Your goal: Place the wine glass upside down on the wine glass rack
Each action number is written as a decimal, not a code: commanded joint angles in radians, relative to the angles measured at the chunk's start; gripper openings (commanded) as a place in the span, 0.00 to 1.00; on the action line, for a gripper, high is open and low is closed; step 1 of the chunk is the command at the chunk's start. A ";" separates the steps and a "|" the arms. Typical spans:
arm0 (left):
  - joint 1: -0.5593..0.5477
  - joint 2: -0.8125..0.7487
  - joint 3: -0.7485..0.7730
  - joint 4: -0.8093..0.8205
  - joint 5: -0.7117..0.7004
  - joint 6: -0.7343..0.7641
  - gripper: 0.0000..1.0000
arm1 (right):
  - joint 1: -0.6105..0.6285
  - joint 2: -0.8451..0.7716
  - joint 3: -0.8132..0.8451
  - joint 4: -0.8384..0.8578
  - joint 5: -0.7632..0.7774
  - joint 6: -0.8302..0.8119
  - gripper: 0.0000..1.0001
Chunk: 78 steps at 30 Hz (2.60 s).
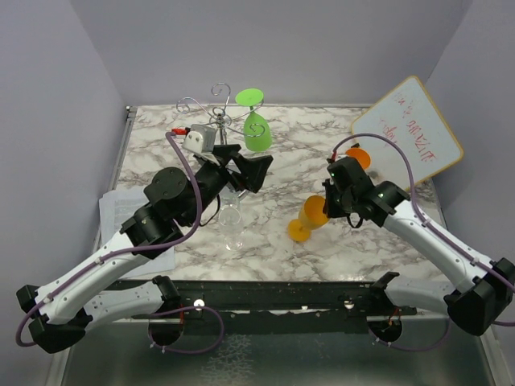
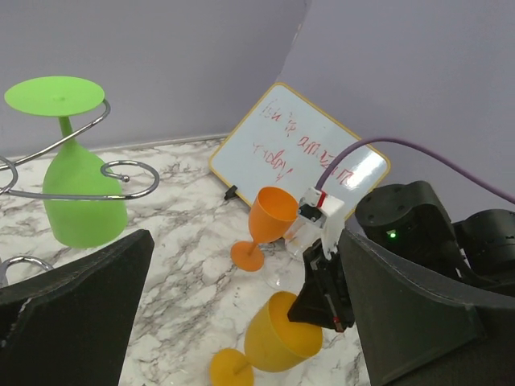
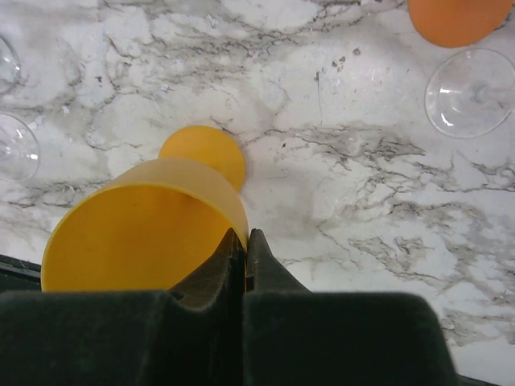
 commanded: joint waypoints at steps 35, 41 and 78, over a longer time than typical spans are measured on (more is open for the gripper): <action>-0.002 0.159 -0.192 0.482 0.141 -0.913 0.87 | 0.007 -0.695 -0.425 1.208 -0.025 0.172 0.01; -0.003 0.221 -0.170 0.571 0.163 -0.941 0.75 | 0.007 -0.689 -0.457 1.233 -0.056 0.199 0.01; -0.007 0.349 -0.082 0.756 0.202 -0.816 0.00 | 0.007 -0.762 -0.473 1.120 -0.162 0.200 0.13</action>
